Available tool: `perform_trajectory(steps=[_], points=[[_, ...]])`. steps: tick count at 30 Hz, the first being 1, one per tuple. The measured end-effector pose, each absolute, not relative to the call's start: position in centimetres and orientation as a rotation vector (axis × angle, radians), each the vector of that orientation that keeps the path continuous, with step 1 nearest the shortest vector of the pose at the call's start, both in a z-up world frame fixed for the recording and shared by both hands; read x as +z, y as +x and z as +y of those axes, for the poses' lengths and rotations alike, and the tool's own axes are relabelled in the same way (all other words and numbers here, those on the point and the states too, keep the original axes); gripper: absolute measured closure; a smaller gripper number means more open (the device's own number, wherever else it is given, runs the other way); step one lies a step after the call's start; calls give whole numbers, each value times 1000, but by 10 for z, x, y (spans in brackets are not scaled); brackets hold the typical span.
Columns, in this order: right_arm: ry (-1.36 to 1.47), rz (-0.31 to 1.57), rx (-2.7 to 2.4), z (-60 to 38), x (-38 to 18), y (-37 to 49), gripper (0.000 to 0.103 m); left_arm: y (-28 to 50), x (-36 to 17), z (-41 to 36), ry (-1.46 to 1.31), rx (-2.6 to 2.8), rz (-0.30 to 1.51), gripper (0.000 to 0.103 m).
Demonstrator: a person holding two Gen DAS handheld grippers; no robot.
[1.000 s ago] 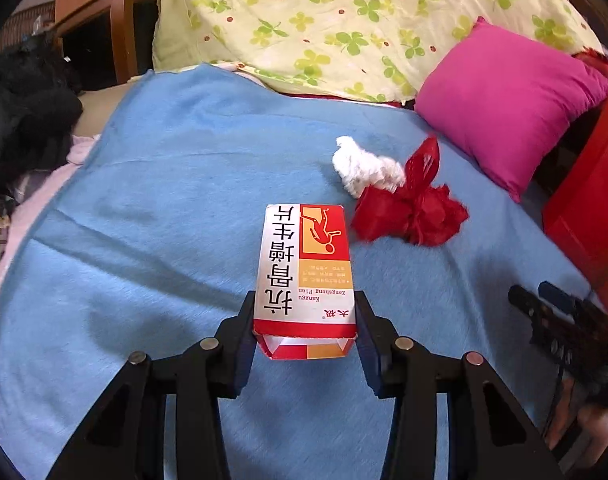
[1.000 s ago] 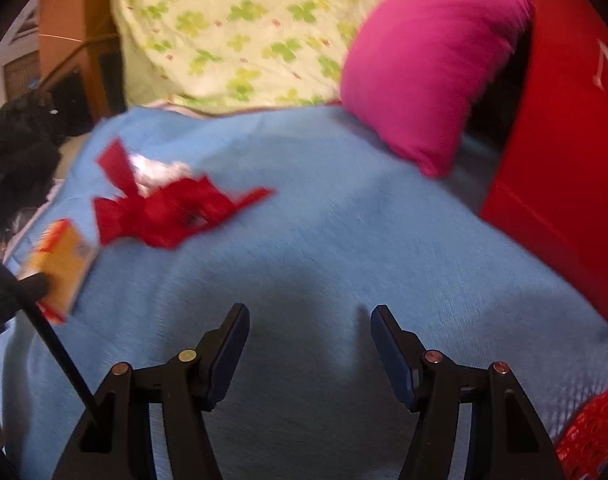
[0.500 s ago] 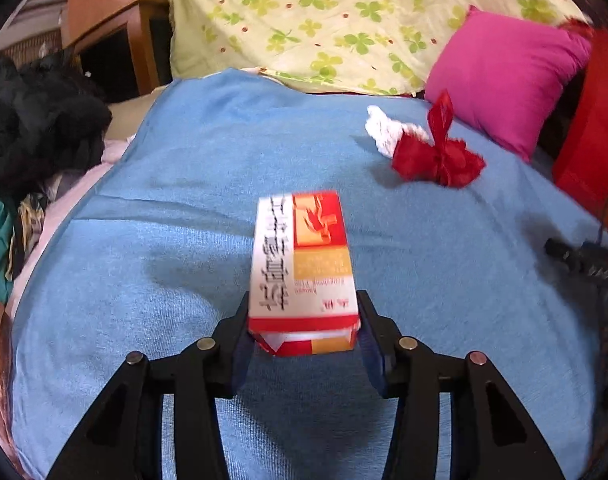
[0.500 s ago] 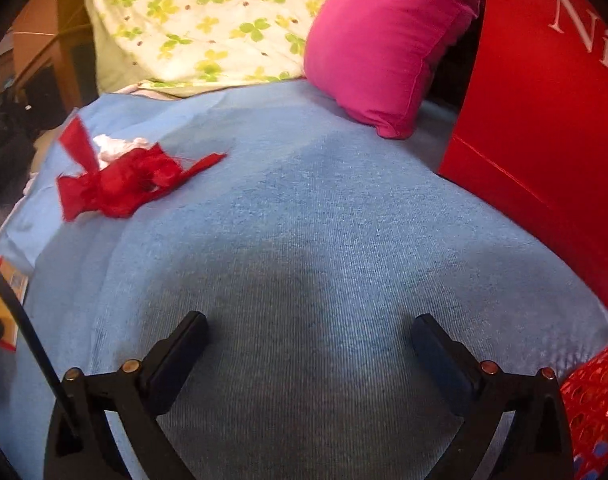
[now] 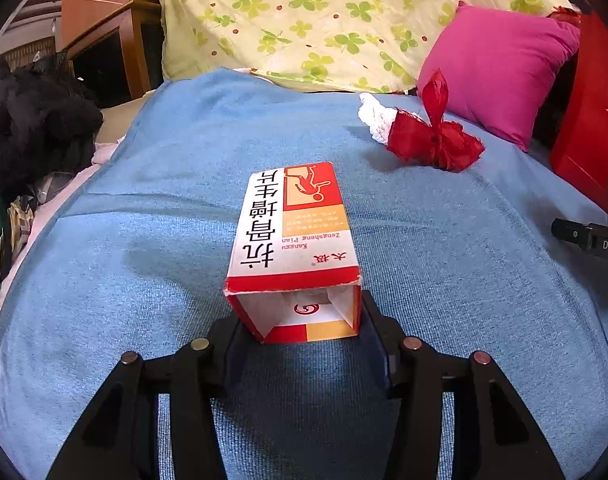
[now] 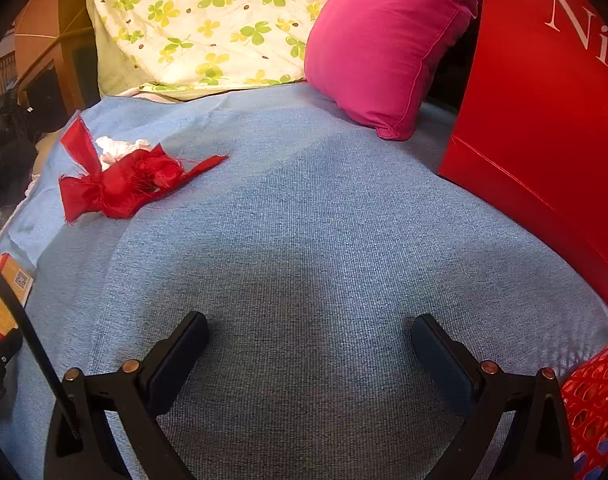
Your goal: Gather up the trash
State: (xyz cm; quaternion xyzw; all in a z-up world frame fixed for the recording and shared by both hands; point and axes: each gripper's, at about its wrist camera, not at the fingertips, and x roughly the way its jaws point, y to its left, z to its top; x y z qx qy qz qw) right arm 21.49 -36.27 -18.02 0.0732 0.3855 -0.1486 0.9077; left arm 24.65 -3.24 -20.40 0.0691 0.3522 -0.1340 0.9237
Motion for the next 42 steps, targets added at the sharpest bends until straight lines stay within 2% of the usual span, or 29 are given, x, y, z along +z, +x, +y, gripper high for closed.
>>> perform_trajectory(steps=[42], points=[[150,796,-307,-362,-181,215,0,248,-205,-32,144,-274,722,49]])
